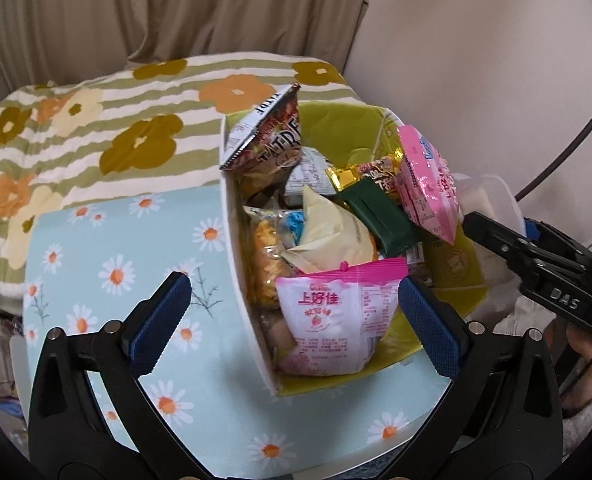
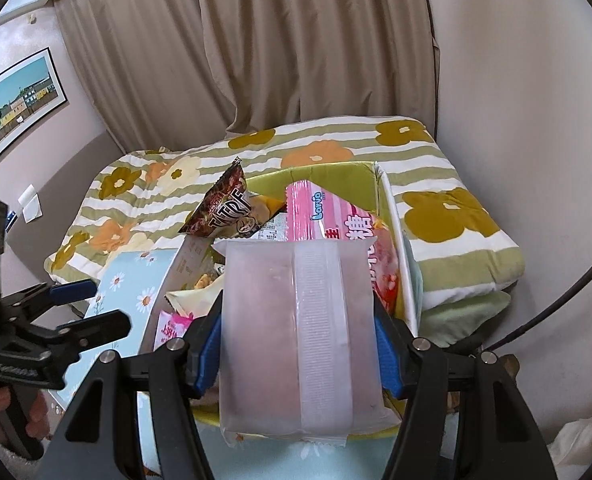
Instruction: Organize snacks
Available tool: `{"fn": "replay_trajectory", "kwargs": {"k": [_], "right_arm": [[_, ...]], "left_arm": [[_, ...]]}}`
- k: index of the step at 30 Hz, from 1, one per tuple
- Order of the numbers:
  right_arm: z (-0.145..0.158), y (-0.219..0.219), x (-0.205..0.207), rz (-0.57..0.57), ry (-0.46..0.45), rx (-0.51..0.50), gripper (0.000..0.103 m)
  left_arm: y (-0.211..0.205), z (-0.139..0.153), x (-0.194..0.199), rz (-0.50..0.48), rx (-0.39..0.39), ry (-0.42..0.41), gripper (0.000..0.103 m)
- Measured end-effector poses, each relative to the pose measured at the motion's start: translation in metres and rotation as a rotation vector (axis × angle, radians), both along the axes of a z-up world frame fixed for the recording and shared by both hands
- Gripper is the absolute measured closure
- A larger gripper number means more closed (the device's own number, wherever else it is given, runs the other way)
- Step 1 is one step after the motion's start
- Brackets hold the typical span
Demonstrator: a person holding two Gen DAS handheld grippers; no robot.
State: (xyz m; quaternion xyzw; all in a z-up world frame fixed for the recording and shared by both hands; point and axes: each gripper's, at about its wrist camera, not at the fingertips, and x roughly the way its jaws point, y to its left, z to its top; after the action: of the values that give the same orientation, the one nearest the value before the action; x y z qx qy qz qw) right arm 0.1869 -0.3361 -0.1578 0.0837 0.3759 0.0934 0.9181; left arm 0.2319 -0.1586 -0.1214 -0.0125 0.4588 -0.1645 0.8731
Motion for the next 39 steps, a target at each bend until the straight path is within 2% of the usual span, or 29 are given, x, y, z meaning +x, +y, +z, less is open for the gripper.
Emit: {"fn": "replay_trajectory", "kwargs": {"k": [1, 3, 5, 13, 18, 25, 29, 34, 35, 36, 39], "right_arm": [[-0.002, 0.000, 0.002, -0.002, 0.004, -0.005, 0.041], [-0.002, -0.001, -0.001, -0.025, -0.012, -0.005, 0.024], [-0.002, -0.005, -0.005, -0.033, -0.023, 0.009, 0.018], [-0.008, -0.006, -0.012, -0.046, 0.016, -0.015, 0.017], [0.005, -0.001, -0.020, -0.037, -0.007, -0.022, 0.017], [0.055, 0.030, -0.056, -0.024, -0.116, -0.067, 0.017], [0.090, 0.059, -0.095, -0.036, -0.203, -0.095, 0.018], [0.111, 0.092, -0.143, -0.046, -0.259, -0.100, 0.017], [0.113, 0.097, -0.152, -0.046, -0.266, -0.095, 0.015], [0.114, 0.102, -0.159, -0.048, -0.269, -0.094, 0.003], [0.115, 0.117, -0.182, -0.060, -0.283, -0.098, 0.000]], "left_arm": [[0.001, 0.000, -0.001, 0.005, 0.002, -0.002, 0.001], [0.002, 0.001, -0.004, 0.012, 0.006, -0.005, 0.001], [0.004, -0.001, -0.007, 0.021, 0.017, -0.006, 0.001], [0.015, -0.007, -0.019, 0.066, 0.022, 0.003, 0.001], [0.026, 0.004, -0.035, 0.083, 0.014, -0.022, 0.001], [0.057, 0.049, -0.070, 0.104, 0.000, -0.140, 0.001], [0.084, 0.084, -0.108, 0.115, -0.014, -0.248, 0.001], [0.118, 0.120, -0.165, 0.157, -0.013, -0.375, 0.000], [0.124, 0.124, -0.174, 0.163, -0.014, -0.388, 0.000], [0.130, 0.128, -0.184, 0.171, -0.012, -0.402, 0.000], [0.148, 0.132, -0.212, 0.196, 0.015, -0.434, 0.000]]}}
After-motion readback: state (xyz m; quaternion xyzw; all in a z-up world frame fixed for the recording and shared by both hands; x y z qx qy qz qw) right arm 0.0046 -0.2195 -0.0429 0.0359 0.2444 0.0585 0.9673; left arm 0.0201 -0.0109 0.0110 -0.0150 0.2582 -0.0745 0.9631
